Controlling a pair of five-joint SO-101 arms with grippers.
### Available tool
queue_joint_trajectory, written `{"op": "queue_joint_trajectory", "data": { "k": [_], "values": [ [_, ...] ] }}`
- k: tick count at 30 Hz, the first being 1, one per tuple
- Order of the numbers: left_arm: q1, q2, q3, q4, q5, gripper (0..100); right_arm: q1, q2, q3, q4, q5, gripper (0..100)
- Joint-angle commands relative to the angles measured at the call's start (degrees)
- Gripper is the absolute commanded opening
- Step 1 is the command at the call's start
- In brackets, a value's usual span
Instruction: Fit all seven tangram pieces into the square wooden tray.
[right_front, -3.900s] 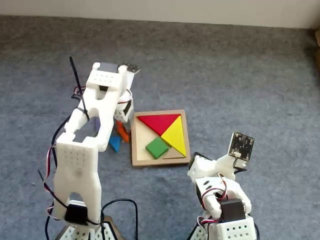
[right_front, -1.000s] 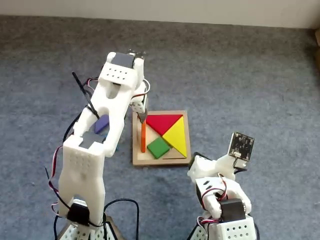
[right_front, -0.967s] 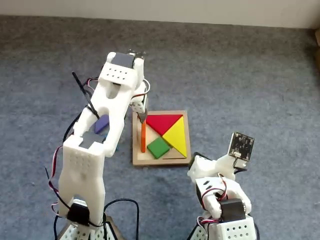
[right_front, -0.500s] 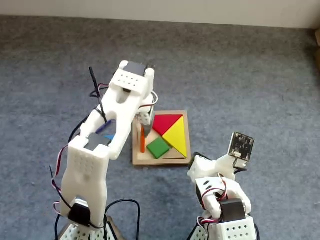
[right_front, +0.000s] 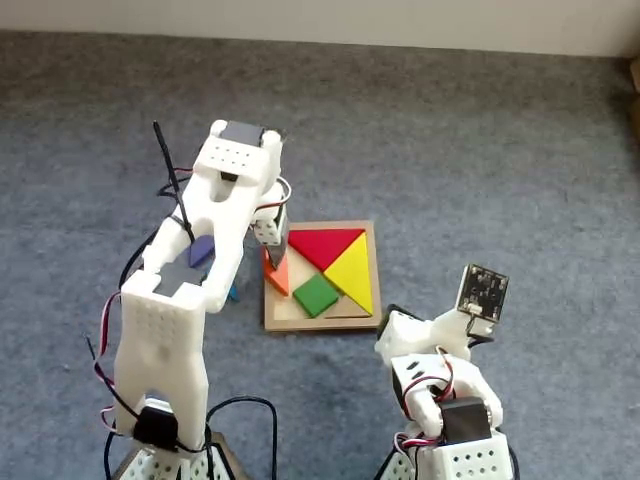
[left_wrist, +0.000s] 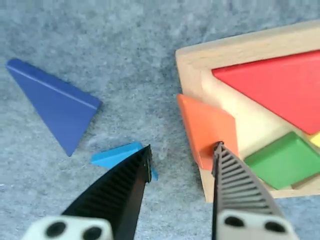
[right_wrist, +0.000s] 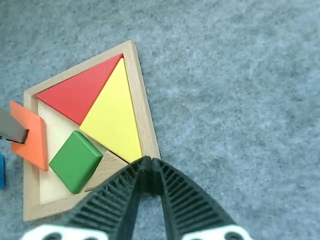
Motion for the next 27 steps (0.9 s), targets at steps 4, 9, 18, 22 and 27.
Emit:
{"op": "queue_joint_trajectory", "data": {
  "k": [4,9,18,22,27],
  "values": [
    [1.71,-0.04,-1.63,0.97,-0.18,21,0.92,-0.84,5.93,-0.84,0.62,0.5],
    [1.98,4.00,-2.24,-1.41,-0.26,21,0.92,-0.84,5.93,-0.84,0.62,0.5],
    [3.12,4.09,-9.01,-3.87,0.09,21,0.92,-0.84,5.93,-0.75,0.62,0.5],
    [5.32,4.09,-19.12,3.87,0.18,21,0.92,-0.84,5.93,-0.75,0.62,0.5],
    [6.20,1.36,-20.44,4.22,0.18,21,0.92,-0.84,5.93,-0.75,0.62,0.5]
  ]
}}
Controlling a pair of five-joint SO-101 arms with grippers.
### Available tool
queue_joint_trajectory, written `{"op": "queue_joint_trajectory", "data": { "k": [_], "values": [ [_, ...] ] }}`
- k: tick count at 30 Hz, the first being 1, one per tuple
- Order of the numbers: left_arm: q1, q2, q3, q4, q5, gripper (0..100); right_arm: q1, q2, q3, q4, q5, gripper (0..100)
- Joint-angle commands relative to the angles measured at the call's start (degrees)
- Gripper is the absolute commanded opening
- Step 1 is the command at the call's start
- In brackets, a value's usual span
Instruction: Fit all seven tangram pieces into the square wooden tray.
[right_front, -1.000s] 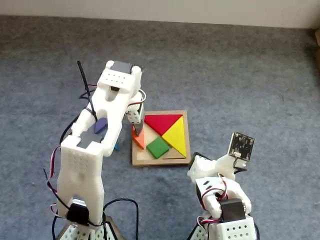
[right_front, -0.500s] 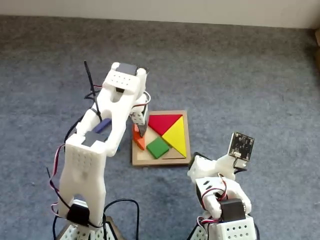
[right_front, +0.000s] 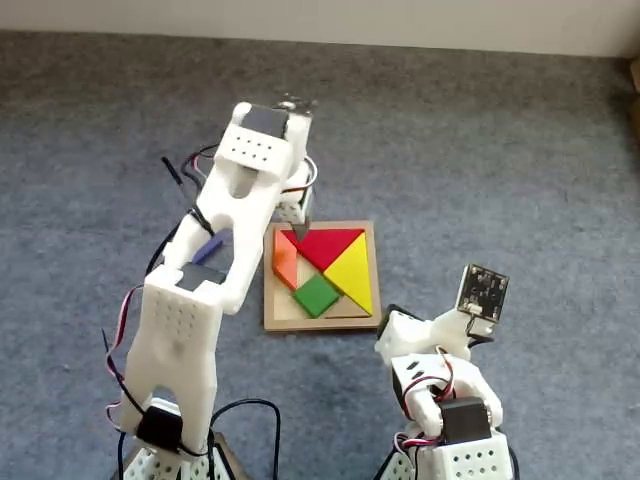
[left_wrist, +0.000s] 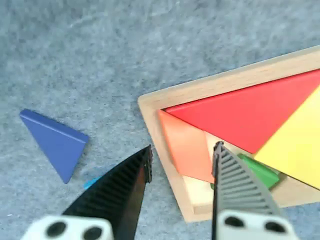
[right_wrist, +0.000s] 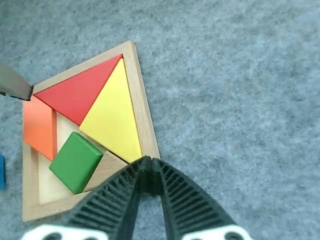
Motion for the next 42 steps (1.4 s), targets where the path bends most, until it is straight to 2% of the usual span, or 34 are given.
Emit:
{"op": "queue_joint_trajectory", "data": {
  "k": [1,9,13,21,28,31,36,38,42],
  "values": [
    [1.36,-4.26,-2.42,1.23,0.26,21,0.92,-0.84,5.93,-0.75,0.62,0.5],
    [-0.04,-8.75,7.96,1.23,-0.18,21,0.92,-0.84,5.93,-0.75,0.62,0.5],
    [-2.86,-9.19,10.24,1.23,-0.26,21,1.19,-0.84,5.93,-0.75,0.62,0.5],
    [-12.00,-9.19,11.38,1.32,-7.56,21,2.15,-0.84,5.93,-0.92,0.62,0.5],
    [-16.57,-9.71,17.19,1.32,-13.19,21,2.15,-0.84,5.93,-1.01,0.62,0.5],
    [-17.19,-14.64,22.29,1.32,-13.19,21,2.15,-0.84,5.93,-1.01,0.62,0.5],
    [-17.10,-30.46,32.92,1.14,-12.84,21,2.15,-0.84,5.93,-1.01,0.44,0.5],
    [-17.10,-35.65,37.58,-1.05,-12.31,21,2.15,-0.84,5.93,-1.01,0.44,0.5],
    [-17.36,-41.01,48.92,-8.35,-6.15,21,2.15,-0.84,5.93,-1.01,0.44,0.5]
  ]
}}
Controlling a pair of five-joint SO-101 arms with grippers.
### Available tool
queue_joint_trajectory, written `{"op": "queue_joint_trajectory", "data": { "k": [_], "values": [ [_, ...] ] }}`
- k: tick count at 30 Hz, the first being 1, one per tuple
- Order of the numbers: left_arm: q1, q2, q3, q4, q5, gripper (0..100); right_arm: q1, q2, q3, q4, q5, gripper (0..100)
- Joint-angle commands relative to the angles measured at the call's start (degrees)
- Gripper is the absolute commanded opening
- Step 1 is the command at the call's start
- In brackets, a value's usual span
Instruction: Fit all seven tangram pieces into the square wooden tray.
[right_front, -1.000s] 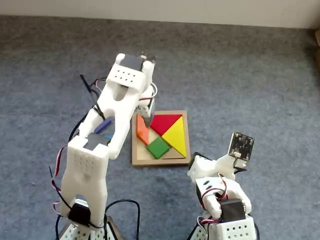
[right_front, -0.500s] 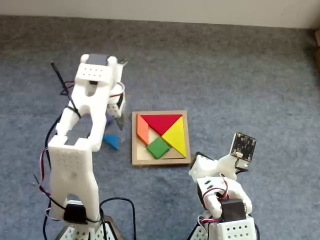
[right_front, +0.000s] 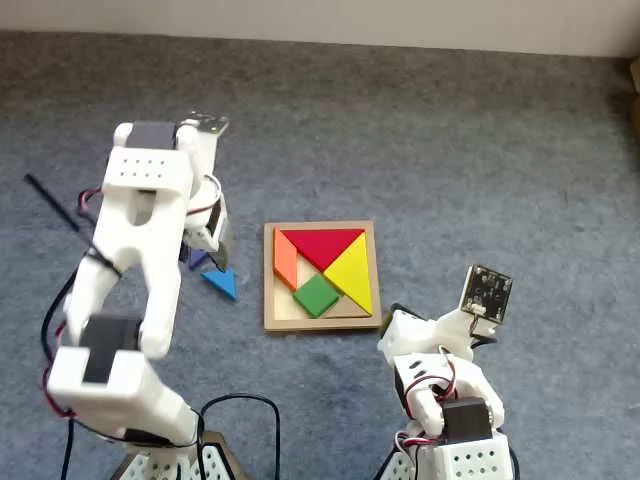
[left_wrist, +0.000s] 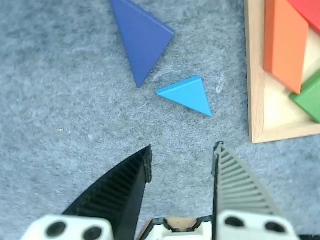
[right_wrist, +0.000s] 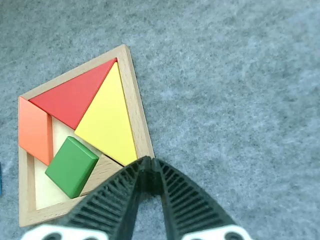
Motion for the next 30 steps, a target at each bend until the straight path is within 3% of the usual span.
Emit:
{"op": "queue_joint_trajectory", "data": {
  "k": [1,13,30],
  "values": [
    [-0.84,-7.87,11.56,-7.74,5.80,21,0.75,-0.84,5.93,-1.01,0.44,0.5],
    [-0.75,-5.14,25.36,-23.65,12.84,21,0.75,-0.84,5.93,-1.01,0.44,0.5],
    [-0.48,10.15,14.11,-23.47,12.84,21,0.75,-0.84,5.93,-1.01,0.44,0.5]
  ]
}}
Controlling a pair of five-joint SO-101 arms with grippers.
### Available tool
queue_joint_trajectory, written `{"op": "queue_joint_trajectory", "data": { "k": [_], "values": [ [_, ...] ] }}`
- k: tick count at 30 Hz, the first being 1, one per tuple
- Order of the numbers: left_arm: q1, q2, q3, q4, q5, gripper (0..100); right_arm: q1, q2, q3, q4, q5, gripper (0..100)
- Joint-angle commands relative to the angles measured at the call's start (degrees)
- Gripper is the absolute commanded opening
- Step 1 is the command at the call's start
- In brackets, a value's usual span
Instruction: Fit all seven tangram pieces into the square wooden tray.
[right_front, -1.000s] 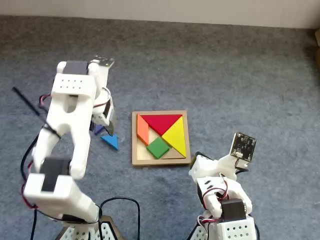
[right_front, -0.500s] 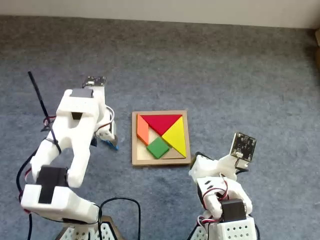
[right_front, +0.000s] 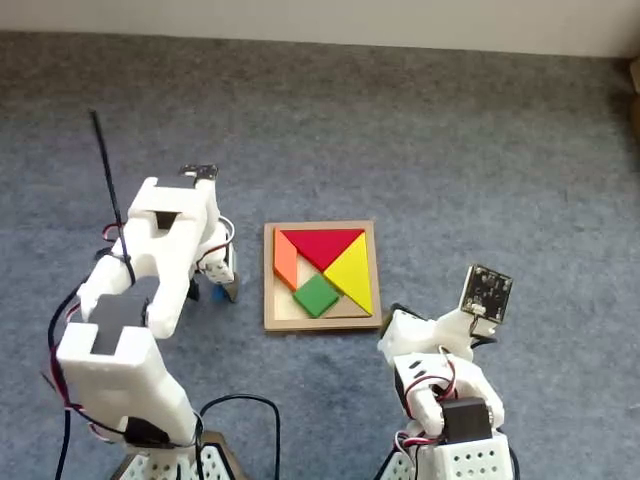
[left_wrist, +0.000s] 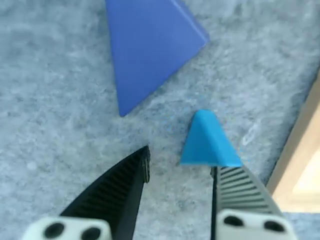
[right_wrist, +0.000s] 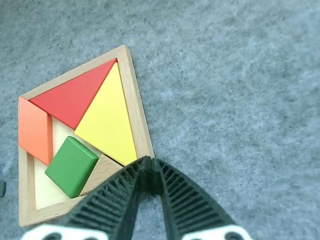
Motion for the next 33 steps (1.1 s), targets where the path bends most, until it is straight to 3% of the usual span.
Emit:
{"op": "queue_joint_trajectory", "data": {
  "k": [1,24,33],
  "values": [
    [-0.75,2.07,-6.11,-0.44,0.44,21,0.75,-0.84,5.93,-1.01,0.44,0.5],
    [1.27,3.56,-11.65,1.67,0.09,20,0.92,-0.84,5.93,-1.01,0.44,0.5],
    [4.88,3.56,-11.65,1.67,0.09,3,0.92,-0.84,5.93,-1.01,0.53,0.5]
  ]
}}
